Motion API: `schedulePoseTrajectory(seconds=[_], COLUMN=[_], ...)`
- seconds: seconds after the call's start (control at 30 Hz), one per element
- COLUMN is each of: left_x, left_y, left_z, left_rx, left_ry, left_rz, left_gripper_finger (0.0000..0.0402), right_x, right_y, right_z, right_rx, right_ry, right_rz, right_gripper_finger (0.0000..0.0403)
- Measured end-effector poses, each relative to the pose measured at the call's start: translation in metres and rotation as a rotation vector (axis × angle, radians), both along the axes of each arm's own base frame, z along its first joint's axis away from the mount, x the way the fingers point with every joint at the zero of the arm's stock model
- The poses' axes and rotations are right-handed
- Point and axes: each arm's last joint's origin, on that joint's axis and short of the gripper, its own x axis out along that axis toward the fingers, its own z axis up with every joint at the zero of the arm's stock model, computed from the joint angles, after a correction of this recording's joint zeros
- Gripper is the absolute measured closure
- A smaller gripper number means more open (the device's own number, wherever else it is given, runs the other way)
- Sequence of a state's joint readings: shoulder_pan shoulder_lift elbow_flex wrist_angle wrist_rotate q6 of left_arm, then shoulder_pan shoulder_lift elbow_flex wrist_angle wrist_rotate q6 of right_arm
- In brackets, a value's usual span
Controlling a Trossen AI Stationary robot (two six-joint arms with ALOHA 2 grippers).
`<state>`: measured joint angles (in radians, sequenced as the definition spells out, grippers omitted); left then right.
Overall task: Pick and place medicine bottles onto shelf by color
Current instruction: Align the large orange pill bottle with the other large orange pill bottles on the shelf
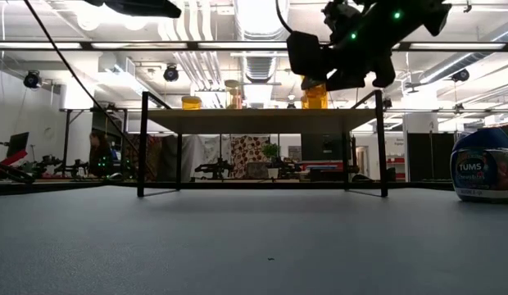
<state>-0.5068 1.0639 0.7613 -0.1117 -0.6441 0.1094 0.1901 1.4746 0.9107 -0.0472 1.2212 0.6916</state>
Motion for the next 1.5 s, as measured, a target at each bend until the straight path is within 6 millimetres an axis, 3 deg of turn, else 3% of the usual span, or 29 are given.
schedulePoseTrajectory(seconds=[0.23, 0.97, 1.5], left_x=[-0.002, -0.002, -0.002], left_y=[0.001, 0.001, 0.001], left_z=[-0.003, -0.003, -0.003], left_rx=[-0.002, 0.0, 0.0], left_ry=[-0.002, -0.001, 0.0], left_rz=[0.001, 0.0, 0.0], left_gripper_finger=[0.0097, 0.0097, 0.0097], right_x=[0.0, -0.002, 0.002], right_y=[-0.009, -0.009, -0.012], right_z=[-0.004, -0.009, 0.01], right_rx=[0.037, 0.04, -0.007], right_ry=[0.012, 0.054, 0.103], right_rz=[0.008, 0.023, 0.04], right_gripper_finger=[0.0221, 0.0146, 0.0153])
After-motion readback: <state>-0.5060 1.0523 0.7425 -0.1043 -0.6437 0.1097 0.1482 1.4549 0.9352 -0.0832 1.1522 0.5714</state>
